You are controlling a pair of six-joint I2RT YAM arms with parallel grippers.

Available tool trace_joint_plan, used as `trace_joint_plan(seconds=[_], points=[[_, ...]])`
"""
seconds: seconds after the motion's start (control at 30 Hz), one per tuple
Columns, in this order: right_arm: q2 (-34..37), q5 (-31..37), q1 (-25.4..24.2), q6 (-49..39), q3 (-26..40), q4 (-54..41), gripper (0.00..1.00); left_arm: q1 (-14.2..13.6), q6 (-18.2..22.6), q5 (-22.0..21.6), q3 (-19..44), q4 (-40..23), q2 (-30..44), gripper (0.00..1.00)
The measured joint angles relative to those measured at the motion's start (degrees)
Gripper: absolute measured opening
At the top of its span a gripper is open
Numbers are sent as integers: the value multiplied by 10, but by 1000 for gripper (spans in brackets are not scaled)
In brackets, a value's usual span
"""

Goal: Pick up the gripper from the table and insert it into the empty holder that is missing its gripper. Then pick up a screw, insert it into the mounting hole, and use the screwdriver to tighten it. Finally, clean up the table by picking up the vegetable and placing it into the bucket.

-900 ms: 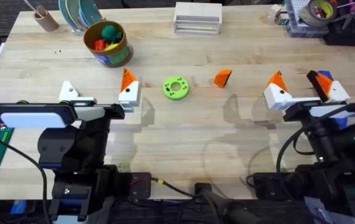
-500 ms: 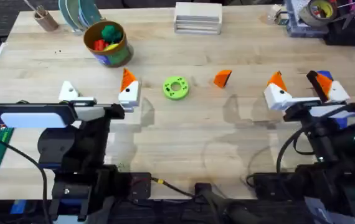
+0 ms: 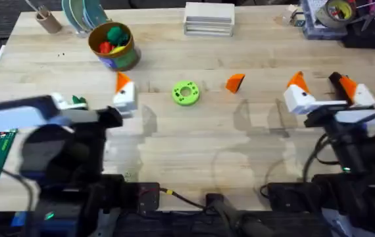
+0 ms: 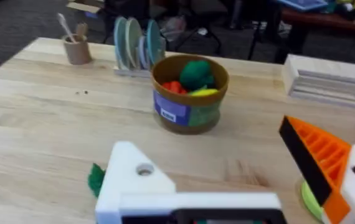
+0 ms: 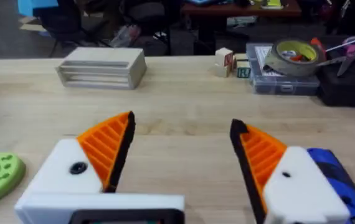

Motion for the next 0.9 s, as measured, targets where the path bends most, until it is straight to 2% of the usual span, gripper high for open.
trace_joint_plan(seconds=[0.1,0.23,0.37,0.53,0.6,0.7,0.9], points=[[12,0,0,3,59,-47,992,0,-3,-30,76,-42,33,993],[57,0,0,5,161,-130,992,0,-5,-75,185,-112,117,993],[136,0,0,5,265,-222,990,0,-5,-114,282,-189,223,993],[251,0,0,5,373,-283,992,0,0,-153,391,-297,367,993],[296,0,0,5,410,-294,992,0,2,-161,422,-325,422,993],[348,0,0,5,443,-291,992,0,4,-162,448,-331,490,993],[403,0,0,5,450,-254,990,0,6,-162,457,-331,584,993]])
